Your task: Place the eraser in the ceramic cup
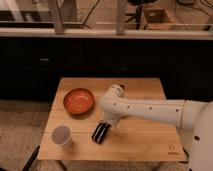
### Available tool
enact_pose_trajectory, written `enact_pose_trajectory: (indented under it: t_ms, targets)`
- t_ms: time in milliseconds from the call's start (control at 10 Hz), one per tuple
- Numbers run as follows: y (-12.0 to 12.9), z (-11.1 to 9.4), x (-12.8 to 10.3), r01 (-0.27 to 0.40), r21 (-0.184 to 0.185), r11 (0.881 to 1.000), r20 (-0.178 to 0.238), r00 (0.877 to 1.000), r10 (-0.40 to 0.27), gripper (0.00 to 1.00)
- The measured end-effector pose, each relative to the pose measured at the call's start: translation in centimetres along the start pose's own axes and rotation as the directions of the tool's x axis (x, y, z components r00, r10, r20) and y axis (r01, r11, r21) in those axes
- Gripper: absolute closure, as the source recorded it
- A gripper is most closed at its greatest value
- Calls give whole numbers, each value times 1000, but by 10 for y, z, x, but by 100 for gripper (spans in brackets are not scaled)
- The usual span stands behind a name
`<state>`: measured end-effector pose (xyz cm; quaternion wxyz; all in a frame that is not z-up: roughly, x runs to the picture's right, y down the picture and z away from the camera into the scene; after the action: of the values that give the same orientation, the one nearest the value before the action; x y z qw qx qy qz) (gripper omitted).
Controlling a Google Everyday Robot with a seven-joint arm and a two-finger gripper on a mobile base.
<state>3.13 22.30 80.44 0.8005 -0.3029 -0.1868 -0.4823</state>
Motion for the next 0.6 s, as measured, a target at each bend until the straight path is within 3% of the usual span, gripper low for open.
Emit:
enact_pose_trajectory:
  t_ms: [600]
  targets:
    - [-2,4,-3,22,2,1000,-1,1000,-22,20]
